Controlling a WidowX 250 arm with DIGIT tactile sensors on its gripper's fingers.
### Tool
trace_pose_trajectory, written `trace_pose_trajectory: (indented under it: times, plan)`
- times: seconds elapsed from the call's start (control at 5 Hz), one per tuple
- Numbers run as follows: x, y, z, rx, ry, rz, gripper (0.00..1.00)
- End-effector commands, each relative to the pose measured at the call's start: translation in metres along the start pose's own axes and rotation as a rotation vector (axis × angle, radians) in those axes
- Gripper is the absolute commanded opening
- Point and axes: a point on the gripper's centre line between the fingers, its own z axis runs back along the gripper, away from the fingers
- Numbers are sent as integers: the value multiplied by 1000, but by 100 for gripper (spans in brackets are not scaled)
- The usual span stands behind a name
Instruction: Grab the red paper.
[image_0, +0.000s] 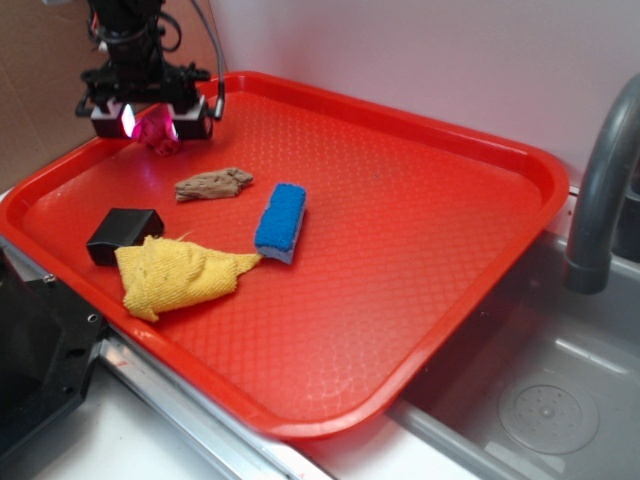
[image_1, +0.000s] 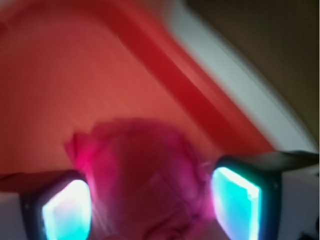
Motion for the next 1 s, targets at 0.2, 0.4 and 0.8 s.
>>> trace_pose_trajectory:
  times: [0.2,0.4,0.8]
  plan:
    - [-25,-9,-2,-2,-18,-84,0]
    - [-24,-7,-1,-14,-13,-78,0]
    - [-26,-11,56,-61,15,-210,0]
